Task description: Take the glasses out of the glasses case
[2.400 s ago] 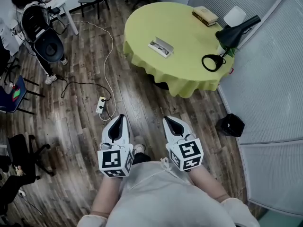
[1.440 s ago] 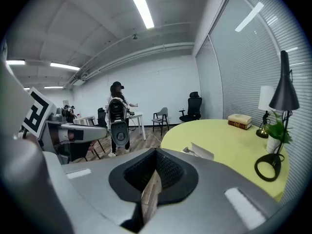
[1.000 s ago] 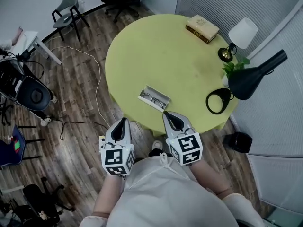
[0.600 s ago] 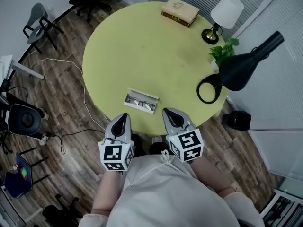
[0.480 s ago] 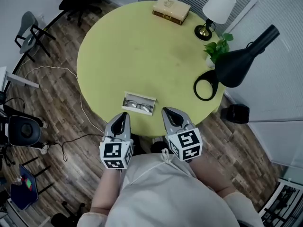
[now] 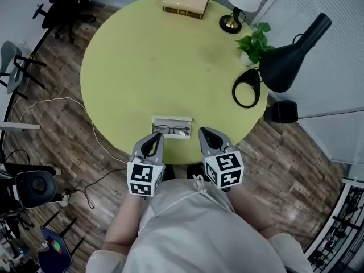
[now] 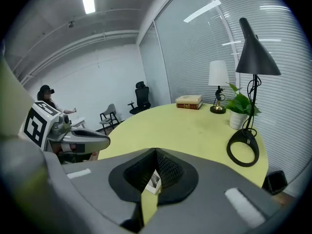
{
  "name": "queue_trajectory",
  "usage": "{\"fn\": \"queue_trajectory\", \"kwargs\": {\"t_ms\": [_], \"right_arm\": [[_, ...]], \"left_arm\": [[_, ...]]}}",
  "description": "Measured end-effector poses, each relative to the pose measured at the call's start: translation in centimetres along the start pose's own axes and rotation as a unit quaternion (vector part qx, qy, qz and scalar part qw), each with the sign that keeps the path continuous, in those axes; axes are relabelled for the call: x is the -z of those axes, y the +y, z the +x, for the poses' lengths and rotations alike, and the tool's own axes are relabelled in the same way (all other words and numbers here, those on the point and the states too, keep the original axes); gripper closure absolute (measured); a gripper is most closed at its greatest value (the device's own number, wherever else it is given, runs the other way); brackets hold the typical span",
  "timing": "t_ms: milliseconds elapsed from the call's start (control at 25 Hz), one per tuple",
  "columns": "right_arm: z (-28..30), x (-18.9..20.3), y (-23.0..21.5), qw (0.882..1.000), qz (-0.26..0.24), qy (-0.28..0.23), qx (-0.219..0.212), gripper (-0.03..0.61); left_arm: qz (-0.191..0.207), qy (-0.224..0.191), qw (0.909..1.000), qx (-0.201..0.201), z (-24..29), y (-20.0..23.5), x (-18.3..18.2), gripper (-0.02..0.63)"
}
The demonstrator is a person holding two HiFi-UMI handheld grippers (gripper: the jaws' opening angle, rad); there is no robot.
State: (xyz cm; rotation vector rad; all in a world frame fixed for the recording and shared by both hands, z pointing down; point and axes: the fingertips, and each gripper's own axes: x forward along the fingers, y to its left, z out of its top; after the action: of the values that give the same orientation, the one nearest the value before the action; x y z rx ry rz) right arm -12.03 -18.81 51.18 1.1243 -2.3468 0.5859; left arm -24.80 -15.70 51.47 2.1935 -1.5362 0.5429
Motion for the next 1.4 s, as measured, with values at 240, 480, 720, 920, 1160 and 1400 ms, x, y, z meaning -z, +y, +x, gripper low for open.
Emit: {"fn": "queue_trajectory", "kwargs": {"t_ms": [240, 480, 720, 920, 1160, 1400], "right_arm": [[2.0, 2.1, 0.6, 0.999, 0.016, 0.031, 0.013, 0.578], [3.1, 3.8, 0.4, 0.998, 0.016, 0.059, 0.013, 0.578], [3.7, 5.7, -1.0, 0.996, 0.016, 0.084, 0.014, 0.578], [4.4, 7.8, -1.8, 0.993, 0.009, 0.115, 0.008, 0.578], [4.7, 8.6, -2.5, 0.992, 0.014, 0.127, 0.003, 0.578], [4.9, 8.5, -2.9, 0.991, 0.017, 0.129, -0.003, 0.578]], "left_arm": [[0.018, 0.024, 0.9979, 0.058, 1.8, 0.7, 2.2, 0.607], [0.078, 0.097, 0.9872, 0.100, 4.7, 0.4, 5.5, 0.529], [0.135, 0.160, 0.9684, 0.136, 7.2, -0.5, 7.4, 0.465], [0.174, 0.201, 0.9513, 0.156, 9.0, -0.8, 8.1, 0.465], [0.287, 0.254, 0.9081, 0.169, 10.4, -1.1, 9.4, 0.471], [0.315, 0.290, 0.8862, 0.178, 11.2, -1.0, 10.6, 0.517]]}}
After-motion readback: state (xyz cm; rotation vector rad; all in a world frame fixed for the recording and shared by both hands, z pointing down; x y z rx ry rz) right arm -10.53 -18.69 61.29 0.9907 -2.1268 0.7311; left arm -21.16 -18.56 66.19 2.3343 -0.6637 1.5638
